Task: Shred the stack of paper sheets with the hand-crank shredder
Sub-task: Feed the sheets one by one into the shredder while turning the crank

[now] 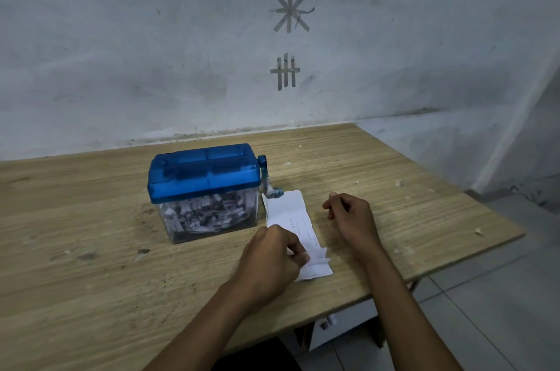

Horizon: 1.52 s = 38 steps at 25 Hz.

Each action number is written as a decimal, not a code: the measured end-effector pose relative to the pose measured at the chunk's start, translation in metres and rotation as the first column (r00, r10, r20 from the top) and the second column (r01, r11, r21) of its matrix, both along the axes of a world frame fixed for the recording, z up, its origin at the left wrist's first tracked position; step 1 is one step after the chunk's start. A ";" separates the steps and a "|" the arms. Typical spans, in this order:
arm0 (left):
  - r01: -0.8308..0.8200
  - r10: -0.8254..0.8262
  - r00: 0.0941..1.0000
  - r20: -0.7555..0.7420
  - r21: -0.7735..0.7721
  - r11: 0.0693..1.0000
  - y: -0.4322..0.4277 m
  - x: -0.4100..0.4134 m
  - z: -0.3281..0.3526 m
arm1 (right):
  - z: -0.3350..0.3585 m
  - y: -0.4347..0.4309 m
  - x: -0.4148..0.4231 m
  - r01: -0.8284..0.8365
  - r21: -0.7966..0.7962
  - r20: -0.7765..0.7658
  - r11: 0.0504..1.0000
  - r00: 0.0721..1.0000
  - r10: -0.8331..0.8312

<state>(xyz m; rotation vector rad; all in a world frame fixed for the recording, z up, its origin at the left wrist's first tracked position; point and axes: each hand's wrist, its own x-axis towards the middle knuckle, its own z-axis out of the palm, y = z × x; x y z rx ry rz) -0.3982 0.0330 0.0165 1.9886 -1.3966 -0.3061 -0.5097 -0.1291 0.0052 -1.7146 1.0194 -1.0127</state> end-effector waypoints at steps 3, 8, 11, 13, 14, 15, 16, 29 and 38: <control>0.020 -0.017 0.988 -0.157 0.015 1.000 -0.001 0.000 0.006 | -0.001 -0.001 0.001 -0.001 0.001 0.000 1.000 1.000 0.001; 0.032 -0.022 0.952 -0.307 0.027 0.999 -0.001 -0.001 0.023 | -0.001 -0.001 0.000 -0.004 -0.004 0.000 1.000 1.000 0.004; -0.017 0.041 0.949 -0.313 0.079 0.997 -0.006 -0.002 0.028 | -0.001 0.000 -0.001 -0.016 -0.006 0.007 1.000 1.000 0.016; -0.042 0.065 0.962 -0.266 0.093 0.995 -0.008 -0.001 0.028 | -0.002 0.000 -0.001 -0.018 -0.009 0.001 1.000 1.000 0.018; -0.036 0.054 0.967 -0.250 0.077 0.996 -0.008 -0.002 0.030 | -0.002 0.000 -0.001 -0.019 -0.007 0.002 1.000 1.000 0.019; -0.016 0.027 0.971 -0.238 0.050 0.999 -0.007 -0.002 0.034 | -0.002 0.000 -0.002 -0.020 -0.003 0.005 1.000 1.000 0.020; 0.009 -0.004 0.972 -0.234 0.017 1.000 -0.007 -0.002 0.038 | -0.002 -0.001 -0.002 -0.020 0.001 0.007 1.000 1.000 0.020; -0.106 -0.195 0.627 -0.754 -0.331 0.938 0.008 0.026 0.122 | 0.017 0.007 0.001 -0.002 0.130 0.169 0.992 0.985 -0.020; -0.186 -0.087 0.896 -0.435 -0.546 0.817 0.032 0.099 0.163 | 0.069 0.049 0.048 -0.220 0.016 0.114 0.975 0.970 0.217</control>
